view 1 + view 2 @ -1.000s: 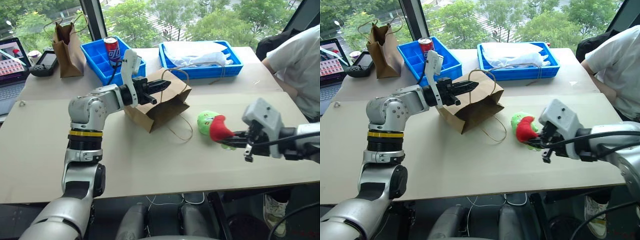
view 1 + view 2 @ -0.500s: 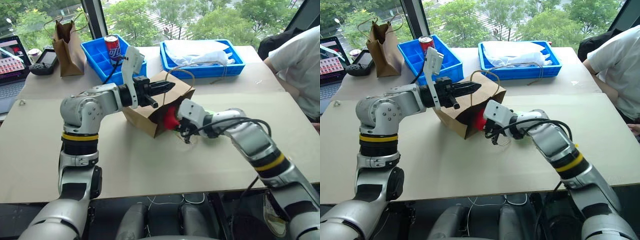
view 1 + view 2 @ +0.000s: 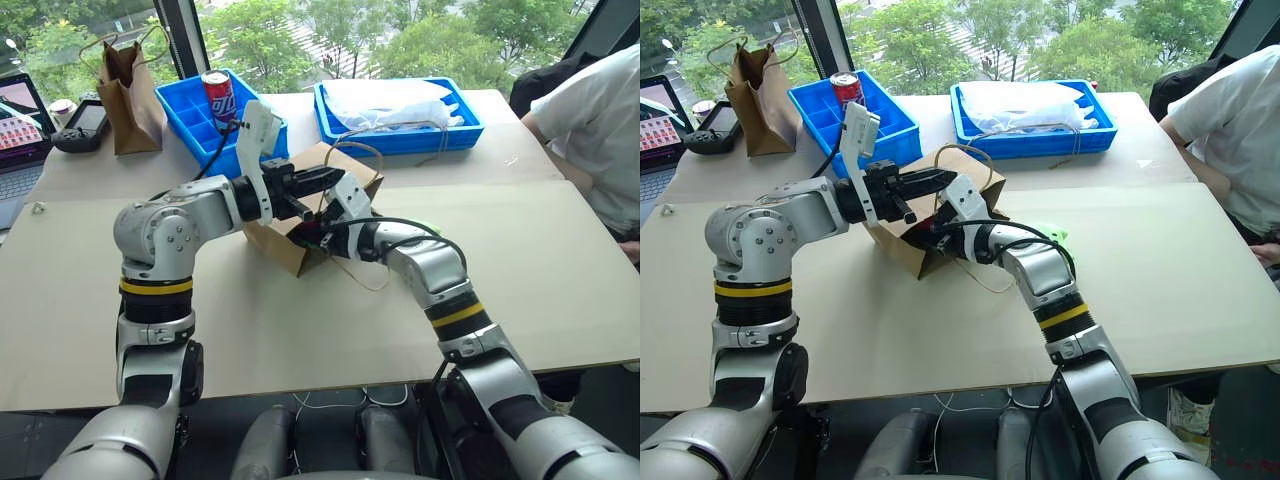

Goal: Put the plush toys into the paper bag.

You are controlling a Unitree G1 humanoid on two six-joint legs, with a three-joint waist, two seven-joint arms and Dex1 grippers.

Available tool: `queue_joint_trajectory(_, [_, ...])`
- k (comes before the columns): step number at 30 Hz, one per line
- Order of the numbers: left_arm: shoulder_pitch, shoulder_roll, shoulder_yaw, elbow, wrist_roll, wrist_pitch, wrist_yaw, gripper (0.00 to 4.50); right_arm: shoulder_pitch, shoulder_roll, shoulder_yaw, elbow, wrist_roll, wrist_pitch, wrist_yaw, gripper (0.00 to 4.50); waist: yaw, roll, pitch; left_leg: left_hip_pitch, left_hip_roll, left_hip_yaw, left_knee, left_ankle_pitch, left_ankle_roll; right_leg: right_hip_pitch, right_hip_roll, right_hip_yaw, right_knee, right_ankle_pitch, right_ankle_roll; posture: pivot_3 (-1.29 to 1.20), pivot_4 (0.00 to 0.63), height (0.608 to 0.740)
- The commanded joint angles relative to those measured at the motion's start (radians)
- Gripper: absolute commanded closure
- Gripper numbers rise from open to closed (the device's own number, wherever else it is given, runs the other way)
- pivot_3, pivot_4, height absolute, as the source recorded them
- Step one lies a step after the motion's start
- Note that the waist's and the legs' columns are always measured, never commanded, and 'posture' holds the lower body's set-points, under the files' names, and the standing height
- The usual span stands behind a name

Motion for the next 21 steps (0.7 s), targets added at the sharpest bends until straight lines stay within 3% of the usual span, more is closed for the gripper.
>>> queue_joint_trajectory(1, [-0.012, 0.006, 0.005, -0.019, -0.018, -0.019, -0.006, 4.5, 0.038, -0.014, -0.05, -0.097, 0.014, 0.005, -0.024, 1.61, 0.001, 0.0, 0.0, 0.0, 0.0, 0.0, 0.0, 0.0, 0.0, 0.0, 0.0, 0.0, 0.0, 0.0, 0.0, 0.0, 0.15, 0.74])
queue_joint_trajectory(6, [-0.022, 0.018, 0.001, 0.013, -0.005, -0.046, -0.017, 4.5, 0.14, -0.137, -0.062, -0.313, 0.015, 0.154, -0.015, 0.09, 0.0, 0.0, 0.0, 0.0, 0.0, 0.0, 0.0, 0.0, 0.0, -0.001, 0.0, 0.0, 0.0, 0.0, 0.0, 0.0, 0.15, 0.74])
queue_joint_trajectory(14, [-0.026, 0.014, -0.035, 0.057, 0.018, -0.101, -0.045, 4.5, 0.211, -0.376, -0.154, -0.572, 0.046, 0.383, -0.004, 0.09, 0.001, 0.0, 0.0, -0.001, 0.0, 0.002, 0.0, 0.0, 0.0, -0.002, 0.0, 0.0, -0.002, 0.0, 0.0, 0.0, 0.15, 0.74])
queue_joint_trajectory(21, [-0.03, 0.02, -0.06, 0.077, 0.026, -0.128, -0.07, 4.5, 0.216, -0.512, -0.151, -0.494, -0.017, 0.388, -0.027, 0.09, 0.001, 0.0, 0.0, -0.001, 0.001, 0.003, 0.001, 0.0, 0.001, -0.002, 0.001, 0.001, -0.003, 0.0, 0.0, 0.0, 0.15, 0.74])
